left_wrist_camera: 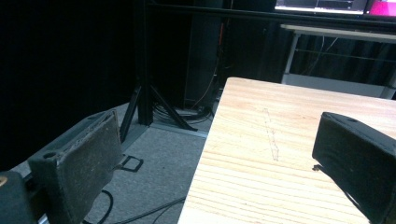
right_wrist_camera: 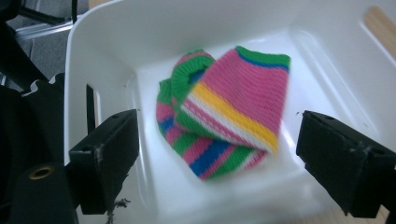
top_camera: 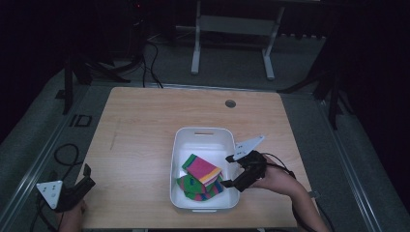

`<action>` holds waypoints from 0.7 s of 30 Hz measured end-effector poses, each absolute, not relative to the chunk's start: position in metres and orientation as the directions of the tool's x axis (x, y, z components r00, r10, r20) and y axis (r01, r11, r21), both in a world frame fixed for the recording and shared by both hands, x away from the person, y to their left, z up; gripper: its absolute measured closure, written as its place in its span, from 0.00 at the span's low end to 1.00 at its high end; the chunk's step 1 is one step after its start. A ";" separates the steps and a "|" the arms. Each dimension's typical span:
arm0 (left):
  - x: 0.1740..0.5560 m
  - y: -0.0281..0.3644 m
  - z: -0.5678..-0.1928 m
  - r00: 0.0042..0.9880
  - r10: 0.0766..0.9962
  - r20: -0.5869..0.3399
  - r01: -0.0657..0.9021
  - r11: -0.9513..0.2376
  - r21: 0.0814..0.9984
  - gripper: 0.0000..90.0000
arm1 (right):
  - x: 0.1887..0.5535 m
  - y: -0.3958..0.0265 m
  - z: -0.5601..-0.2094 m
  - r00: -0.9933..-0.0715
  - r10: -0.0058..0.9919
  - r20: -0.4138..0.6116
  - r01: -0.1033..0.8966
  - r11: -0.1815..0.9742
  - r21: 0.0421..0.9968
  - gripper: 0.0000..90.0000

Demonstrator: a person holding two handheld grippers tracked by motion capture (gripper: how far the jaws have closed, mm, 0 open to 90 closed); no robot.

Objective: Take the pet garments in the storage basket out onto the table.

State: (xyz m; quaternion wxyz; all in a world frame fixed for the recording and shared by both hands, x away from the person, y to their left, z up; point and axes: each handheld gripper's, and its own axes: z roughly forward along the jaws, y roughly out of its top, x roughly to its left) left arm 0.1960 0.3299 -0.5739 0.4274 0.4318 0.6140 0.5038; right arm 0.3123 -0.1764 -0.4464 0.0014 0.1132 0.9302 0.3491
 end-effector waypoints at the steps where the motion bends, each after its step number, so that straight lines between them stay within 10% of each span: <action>1: 0.196 0.330 -0.574 -0.261 0.961 -0.090 0.100 0.120 0.988 0.02 | 0.313 -0.171 -0.447 -0.976 0.202 0.079 0.204 0.735 0.646 0.15; 21: 0.196 0.331 -0.574 -0.253 0.962 -0.098 0.099 0.126 0.987 0.02 | 0.323 -0.076 -0.477 -0.992 0.104 0.070 0.126 0.840 0.528 0.17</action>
